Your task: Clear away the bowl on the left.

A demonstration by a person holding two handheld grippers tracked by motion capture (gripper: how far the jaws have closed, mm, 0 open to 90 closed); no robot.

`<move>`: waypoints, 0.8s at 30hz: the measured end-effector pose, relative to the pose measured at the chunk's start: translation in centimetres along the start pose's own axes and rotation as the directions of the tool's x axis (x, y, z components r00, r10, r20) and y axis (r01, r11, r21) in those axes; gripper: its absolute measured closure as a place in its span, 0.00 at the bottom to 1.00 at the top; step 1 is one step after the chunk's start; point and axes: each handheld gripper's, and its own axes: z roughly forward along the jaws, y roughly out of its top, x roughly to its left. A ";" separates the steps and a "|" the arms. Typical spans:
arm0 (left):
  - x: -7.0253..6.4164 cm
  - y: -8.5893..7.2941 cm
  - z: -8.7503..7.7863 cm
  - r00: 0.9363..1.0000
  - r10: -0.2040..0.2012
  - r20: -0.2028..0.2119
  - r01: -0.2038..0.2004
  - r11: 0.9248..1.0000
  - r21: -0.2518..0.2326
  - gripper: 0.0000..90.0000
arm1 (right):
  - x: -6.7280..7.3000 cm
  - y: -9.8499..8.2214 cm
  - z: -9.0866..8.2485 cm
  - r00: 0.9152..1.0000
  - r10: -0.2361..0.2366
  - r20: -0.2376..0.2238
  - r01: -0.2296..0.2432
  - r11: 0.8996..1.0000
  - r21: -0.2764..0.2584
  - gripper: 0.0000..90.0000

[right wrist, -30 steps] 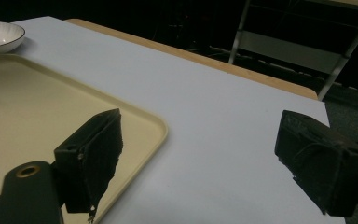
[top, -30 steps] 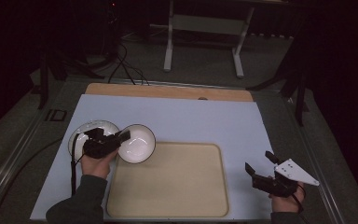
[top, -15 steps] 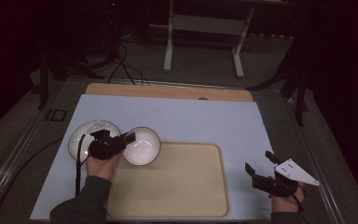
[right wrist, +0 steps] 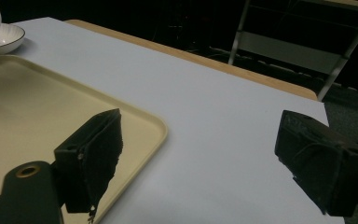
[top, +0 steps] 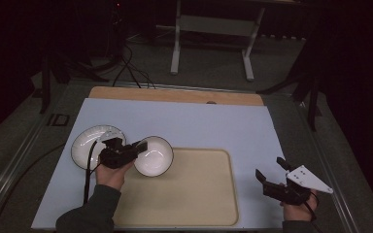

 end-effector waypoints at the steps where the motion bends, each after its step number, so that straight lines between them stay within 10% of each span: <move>1: -0.1 0.0 0.1 1.000 0.000 0.000 0.000 1.000 0.003 0.85 | 0.0 0.0 0.0 1.000 0.000 0.000 0.000 1.000 -0.001 0.16; 24: -1.1 -0.7 1.4 1.000 0.021 0.022 -0.022 0.999 0.042 0.84 | 0.0 0.0 0.0 1.000 -0.003 0.000 0.003 1.000 -0.001 0.16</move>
